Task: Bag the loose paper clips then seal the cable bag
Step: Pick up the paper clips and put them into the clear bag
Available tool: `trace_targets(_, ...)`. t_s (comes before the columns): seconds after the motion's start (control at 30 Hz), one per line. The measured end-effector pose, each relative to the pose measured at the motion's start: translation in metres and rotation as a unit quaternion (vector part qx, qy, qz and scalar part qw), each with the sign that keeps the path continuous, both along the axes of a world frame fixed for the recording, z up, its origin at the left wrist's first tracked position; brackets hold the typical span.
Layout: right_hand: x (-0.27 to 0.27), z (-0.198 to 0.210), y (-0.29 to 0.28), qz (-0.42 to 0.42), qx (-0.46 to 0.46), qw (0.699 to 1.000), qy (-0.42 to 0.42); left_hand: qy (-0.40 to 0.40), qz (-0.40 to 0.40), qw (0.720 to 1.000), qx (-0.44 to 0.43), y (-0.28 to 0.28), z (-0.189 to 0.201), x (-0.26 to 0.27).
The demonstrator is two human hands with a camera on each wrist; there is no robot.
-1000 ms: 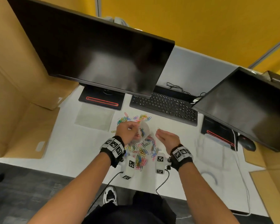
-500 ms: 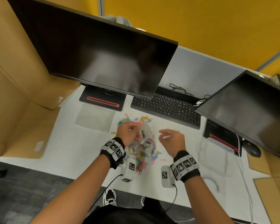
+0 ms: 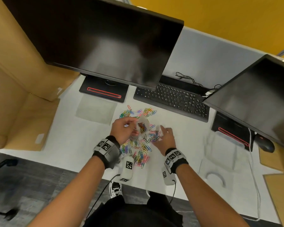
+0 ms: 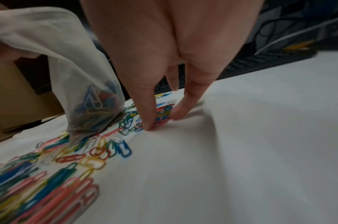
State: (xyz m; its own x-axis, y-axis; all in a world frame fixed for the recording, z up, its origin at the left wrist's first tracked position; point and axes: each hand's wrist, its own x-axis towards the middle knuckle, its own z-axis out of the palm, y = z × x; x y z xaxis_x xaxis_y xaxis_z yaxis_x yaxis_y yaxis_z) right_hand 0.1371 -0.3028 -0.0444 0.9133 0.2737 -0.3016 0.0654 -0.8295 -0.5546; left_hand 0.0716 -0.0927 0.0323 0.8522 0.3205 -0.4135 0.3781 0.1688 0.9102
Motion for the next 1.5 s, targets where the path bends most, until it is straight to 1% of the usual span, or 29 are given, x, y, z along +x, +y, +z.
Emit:
trace_targets(0.03,0.003,0.001,0.003,0.052,-0.035,0.998,-0.027,0.0,-0.001,1.0,0.004,0.0,0.001,0.0)
trace_targets(0.1,0.004,-0.001,0.007,0.155,-0.108,0.98,-0.067,0.002,-0.003,1.0,0.006,-0.001,0.001,0.001)
trace_targets(0.17,-0.001,-0.005,0.009,0.212,-0.142,0.961,-0.105,0.002,-0.004,1.0,0.005,-0.003,0.002,0.001)
trace_targets(0.23,-0.011,-0.01,0.008,0.231,-0.147,0.953,-0.134,0.006,0.0,1.0,0.01,-0.005,0.004,0.002)
trace_targets(0.37,-0.021,-0.012,0.004,0.236,-0.138,0.95,-0.152,0.008,-0.007,1.0,0.016,-0.012,0.007,0.004)
trace_targets(0.47,-0.016,-0.008,0.004,0.233,-0.167,0.949,-0.13,0.008,-0.009,1.0,0.019,-0.017,0.009,0.006)
trace_targets(0.53,-0.009,-0.008,0.002,0.215,-0.191,0.953,-0.093,0.006,-0.008,1.0,0.009,-0.021,0.011,0.007)
trace_targets(0.6,0.0,-0.009,-0.005,0.157,-0.154,0.972,-0.086,0.009,-0.014,1.0,0.004,-0.024,0.013,0.007)
trace_targets(0.67,0.006,0.004,-0.013,0.037,-0.061,0.997,-0.03,0.016,-0.017,1.0,0.006,-0.026,0.013,0.008)
trace_targets(0.7,0.009,0.011,-0.018,-0.038,-0.002,0.999,0.003,0.019,-0.019,1.0,0.01,-0.027,0.013,0.009)
trace_targets(0.73,0.012,0.019,-0.023,-0.113,0.055,0.991,0.044,0.02,-0.018,1.0,0.014,-0.029,0.013,0.009)
trace_targets(0.77,0.015,0.026,-0.027,-0.186,0.126,0.97,0.095,0.02,-0.016,1.0,0.014,-0.03,0.013,0.01)
trace_targets(0.8,0.017,0.035,-0.028,-0.248,0.221,0.93,0.156,0.019,-0.014,1.0,0.015,-0.03,0.015,0.01)
trace_targets(0.83,0.017,0.047,-0.027,-0.294,0.331,0.87,0.216,0.018,-0.013,1.0,0.019,-0.031,0.016,0.011)
trace_targets(0.87,0.016,0.061,-0.025,-0.315,0.421,0.809,0.262,0.018,-0.014,0.999,0.024,-0.032,0.017,0.012)
trace_targets(0.9,0.014,0.074,-0.022,-0.311,0.479,0.768,0.291,0.018,-0.016,0.999,0.03,-0.032,0.018,0.013)
trace_targets(0.93,0.011,0.087,-0.017,-0.288,0.508,0.751,0.309,0.017,-0.018,0.999,0.036,-0.033,0.018,0.014)
trace_targets(0.97,0.008,0.098,-0.012,-0.259,0.523,0.747,0.318,0.018,-0.02,0.999,0.042,-0.033,0.018,0.014)
trace_targets(1.03,0.005,0.109,-0.001,-0.217,0.523,0.761,0.319,0.018,-0.026,0.998,0.054,-0.034,0.017,0.015)
trace_targets(1.07,0.004,0.109,0.005,-0.197,0.506,0.781,0.308,0.016,-0.028,0.998,0.057,-0.034,0.017,0.016)
trace_targets(1.1,0.004,0.106,0.01,-0.176,0.47,0.817,0.283,0.013,-0.029,0.998,0.06,-0.035,0.017,0.016)
trace_targets(1.17,0.005,0.1,0.022,-0.122,0.325,0.921,0.176,0.005,-0.031,0.997,0.065,-0.035,0.018,0.016)
trace_targets(1.2,0.004,0.096,0.027,-0.096,0.246,0.958,0.112,0.002,-0.032,0.997,0.068,-0.035,0.018,0.015)
trace_targets(1.23,0.003,0.095,0.032,-0.075,0.192,0.977,0.056,0.0,-0.035,0.997,0.072,-0.035,0.017,0.016)
trace_targets(1.33,-0.001,0.097,0.042,0.027,0.127,0.99,-0.047,-0.004,-0.044,0.996,0.082,-0.034,0.016,0.015)
trace_targets(1.4,-0.002,0.103,0.042,0.101,0.105,0.988,-0.046,-0.008,-0.038,0.997,0.073,-0.032,0.017,0.015)
trace_targets(1.43,-0.001,0.106,0.041,0.112,0.132,0.985,-0.028,-0.009,-0.03,0.997,0.068,-0.03,0.017,0.015)
trace_targets(1.47,0.0,0.111,0.038,0.095,0.193,0.976,-0.005,-0.008,-0.022,0.998,0.062,-0.027,0.017,0.015)
trace_targets(1.5,0.002,0.114,0.032,0.052,0.267,0.962,0.021,-0.006,-0.013,0.998,0.056,-0.024,0.016,0.015)
